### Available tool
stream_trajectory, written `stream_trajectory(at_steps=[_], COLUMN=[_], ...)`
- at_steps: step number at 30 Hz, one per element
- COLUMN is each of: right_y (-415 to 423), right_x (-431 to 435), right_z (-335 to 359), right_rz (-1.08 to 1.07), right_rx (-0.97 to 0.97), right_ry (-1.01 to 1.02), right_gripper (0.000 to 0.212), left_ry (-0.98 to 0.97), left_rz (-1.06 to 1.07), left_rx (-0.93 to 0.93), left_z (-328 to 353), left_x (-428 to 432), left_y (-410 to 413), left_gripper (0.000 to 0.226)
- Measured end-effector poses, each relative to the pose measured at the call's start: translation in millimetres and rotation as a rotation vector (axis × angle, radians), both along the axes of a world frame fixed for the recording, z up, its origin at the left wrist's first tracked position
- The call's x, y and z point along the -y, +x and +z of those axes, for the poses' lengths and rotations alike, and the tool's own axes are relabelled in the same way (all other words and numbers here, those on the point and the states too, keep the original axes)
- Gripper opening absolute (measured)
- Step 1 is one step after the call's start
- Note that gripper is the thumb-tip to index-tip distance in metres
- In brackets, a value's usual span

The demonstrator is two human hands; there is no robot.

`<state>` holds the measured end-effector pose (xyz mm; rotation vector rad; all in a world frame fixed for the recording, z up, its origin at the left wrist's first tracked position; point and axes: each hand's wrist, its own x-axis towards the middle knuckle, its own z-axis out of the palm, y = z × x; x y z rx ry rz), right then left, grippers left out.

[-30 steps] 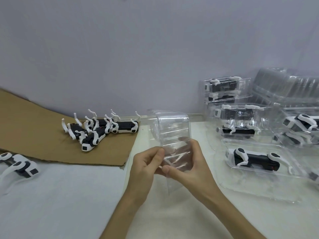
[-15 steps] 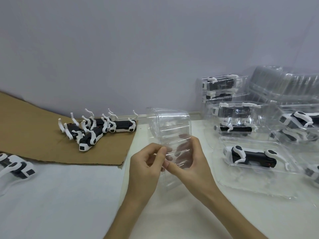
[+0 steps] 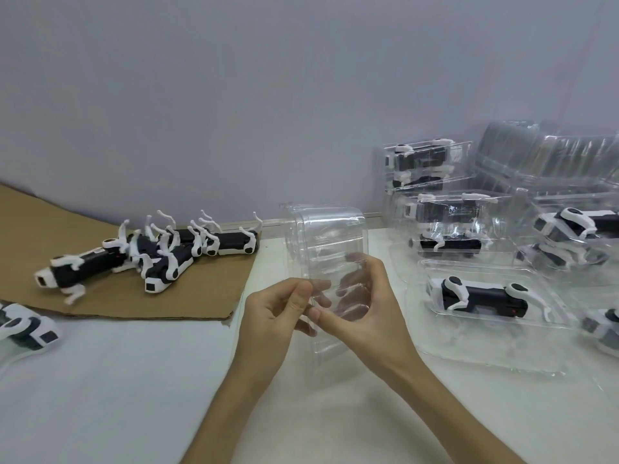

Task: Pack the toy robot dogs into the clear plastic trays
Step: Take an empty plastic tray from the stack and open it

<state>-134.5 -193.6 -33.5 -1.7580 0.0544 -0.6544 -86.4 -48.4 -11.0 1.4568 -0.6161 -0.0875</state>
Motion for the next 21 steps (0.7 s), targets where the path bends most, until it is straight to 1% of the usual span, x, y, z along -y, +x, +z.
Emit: stream_trajectory(at_steps=[8, 15, 18, 21], right_y=[0.5, 0.9, 0.5, -0.2], right_x=[0.4, 0.1, -1.5, -2.0], right_z=[-0.2, -0.9, -1.4, -0.9], right_rz=[-0.016, 0.003, -0.006, -0.035], right_rx=[0.018, 0.025, 0.015, 0.032], right_ry=[-0.024, -0.028, -0.034, -0.046], right_gripper=[0.085, 0.084, 0.083, 0.078], left_ry=[0.023, 0.015, 0.014, 0.072], left_rz=[-0.026, 0.008, 0.065, 0.095], left_rx=[-0.001, 0.027, 0.083, 0.162], left_z=[1.1, 0.7, -1.7, -4.2], left_x=[-1.0, 0.2, 0.5, 2.2], left_y=[-0.5, -0.2, 0.5, -0.1], left_gripper=[0.03, 0.03, 0.03, 0.024])
